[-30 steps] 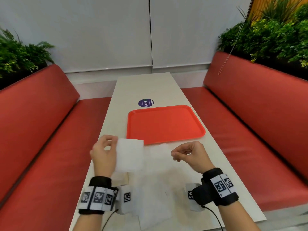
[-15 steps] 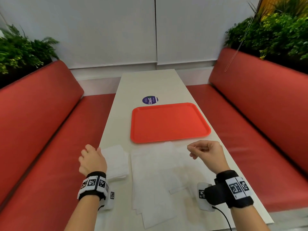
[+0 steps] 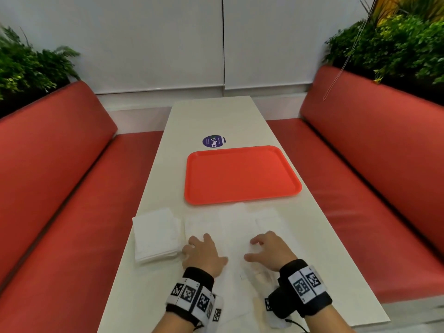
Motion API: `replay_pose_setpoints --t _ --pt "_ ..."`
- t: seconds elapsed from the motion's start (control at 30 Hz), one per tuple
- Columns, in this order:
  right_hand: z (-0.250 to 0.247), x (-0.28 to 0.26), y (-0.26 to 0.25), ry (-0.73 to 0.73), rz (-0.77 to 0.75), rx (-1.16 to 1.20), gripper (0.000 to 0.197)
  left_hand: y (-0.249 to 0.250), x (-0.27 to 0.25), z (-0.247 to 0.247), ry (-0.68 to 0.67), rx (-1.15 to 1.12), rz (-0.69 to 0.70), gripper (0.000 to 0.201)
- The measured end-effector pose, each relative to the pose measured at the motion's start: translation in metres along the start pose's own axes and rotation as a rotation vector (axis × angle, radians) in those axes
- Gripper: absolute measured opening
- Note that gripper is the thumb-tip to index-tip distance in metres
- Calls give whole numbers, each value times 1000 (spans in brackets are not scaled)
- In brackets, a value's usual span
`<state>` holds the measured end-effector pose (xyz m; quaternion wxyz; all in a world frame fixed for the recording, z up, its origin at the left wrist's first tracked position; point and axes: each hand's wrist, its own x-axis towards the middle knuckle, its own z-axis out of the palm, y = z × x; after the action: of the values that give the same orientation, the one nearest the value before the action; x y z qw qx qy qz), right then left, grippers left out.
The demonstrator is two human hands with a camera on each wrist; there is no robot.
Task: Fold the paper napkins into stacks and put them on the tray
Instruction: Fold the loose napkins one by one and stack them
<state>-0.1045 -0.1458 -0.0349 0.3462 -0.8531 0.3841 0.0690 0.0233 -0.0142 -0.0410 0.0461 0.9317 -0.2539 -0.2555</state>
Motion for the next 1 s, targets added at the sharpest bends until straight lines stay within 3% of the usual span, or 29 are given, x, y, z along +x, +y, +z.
replay_pose_setpoints --t 0.1,0.27,0.4,0.63,0.73,0.83,0.9,1.0 --pt "8 2 4 21 9 -31 58 1 -1 7 35 24 -66 95" --pt "11 1 5 54 6 -28 51 1 -5 -3 49 13 -84 96" --pt "12 0 2 86 9 -30 47 -5 -7 -2 33 55 -152 108" --pt "13 -5 -8 115 1 -44 43 2 -9 9 55 -9 -72 103" --pt "20 -11 -14 84 8 -178 57 9 -13 16 91 93 -37 108" --pt "27 -16 -14 51 64 -268 67 15 -13 17 98 32 43 90" --pt "26 -17 -11 79 97 -245 54 15 -12 15 65 -96 81 82" --pt "22 -14 -6 148 139 -159 21 12 -11 13 2 -295 123 84"
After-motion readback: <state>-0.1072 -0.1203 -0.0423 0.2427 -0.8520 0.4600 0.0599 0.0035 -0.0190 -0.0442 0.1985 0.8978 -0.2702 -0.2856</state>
